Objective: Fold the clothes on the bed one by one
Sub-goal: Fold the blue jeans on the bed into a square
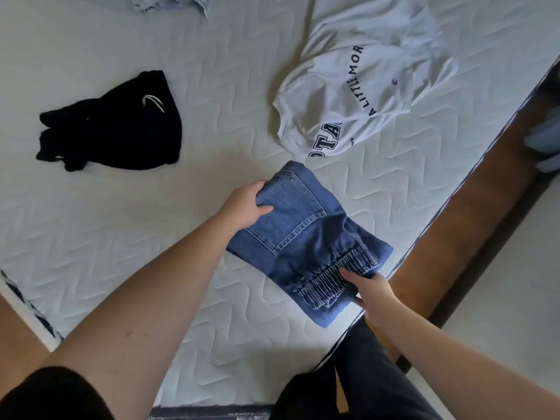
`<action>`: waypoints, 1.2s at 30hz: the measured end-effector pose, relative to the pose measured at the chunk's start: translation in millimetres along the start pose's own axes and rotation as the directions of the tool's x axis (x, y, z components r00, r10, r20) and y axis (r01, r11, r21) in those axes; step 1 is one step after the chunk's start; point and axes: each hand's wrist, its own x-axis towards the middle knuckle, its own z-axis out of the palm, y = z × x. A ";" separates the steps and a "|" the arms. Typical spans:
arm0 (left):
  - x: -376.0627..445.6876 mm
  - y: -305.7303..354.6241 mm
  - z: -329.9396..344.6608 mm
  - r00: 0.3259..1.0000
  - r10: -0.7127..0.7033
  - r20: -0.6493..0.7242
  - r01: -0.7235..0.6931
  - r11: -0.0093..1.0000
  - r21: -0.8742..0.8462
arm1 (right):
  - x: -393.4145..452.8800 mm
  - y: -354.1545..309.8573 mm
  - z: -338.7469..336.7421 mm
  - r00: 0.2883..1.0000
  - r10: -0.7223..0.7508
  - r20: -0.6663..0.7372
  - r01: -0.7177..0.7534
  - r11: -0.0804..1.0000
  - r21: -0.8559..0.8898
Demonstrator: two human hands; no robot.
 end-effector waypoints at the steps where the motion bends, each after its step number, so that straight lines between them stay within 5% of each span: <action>1: 7.5 -6.1 7.1 1.000 -0.005 0.007 0.005 1.000 0.002 | 9.4 4.6 -0.2 1.000 0.002 -0.003 -0.002 1.000 -0.004; 7: 40.6 -51.4 49.0 0.975 -0.212 0.061 0.205 0.974 0.100 | 57.2 11.7 -9.0 0.993 0.059 -0.103 -0.074 0.986 -0.152; 11: 63.2 -52.5 66.6 0.976 -0.209 -0.055 0.215 0.964 0.158 | 78.5 2.7 -14.6 0.986 0.001 -0.168 -0.020 0.993 -0.114; 15: 94.3 -47.5 79.5 0.962 -0.271 -0.043 0.273 0.962 0.029 | 97.5 -2.7 -9.8 0.984 -0.074 -0.163 0.052 0.989 -0.137; 21: 117.4 -56.4 86.4 0.963 -0.266 -0.046 0.254 0.951 -0.177 | 114.9 -1.3 -7.5 0.973 -0.165 -0.161 0.125 0.964 -0.233; 25: 126.3 -58.6 77.2 0.990 -0.136 -0.044 0.134 0.989 -0.054 | 116.5 5.9 -19.1 0.947 -0.276 -0.163 0.212 0.922 -0.325; 32: 111.3 -55.5 94.1 0.986 -0.028 -0.163 0.046 0.994 0.103 | 118.3 18.5 -20.1 0.866 -0.454 -0.210 0.230 0.734 -0.638; 36: 69.2 -53.2 110.4 0.909 0.127 -0.397 -0.035 0.973 0.229 | 108.9 21.6 -17.3 0.642 -0.766 -0.023 0.345 0.315 -0.884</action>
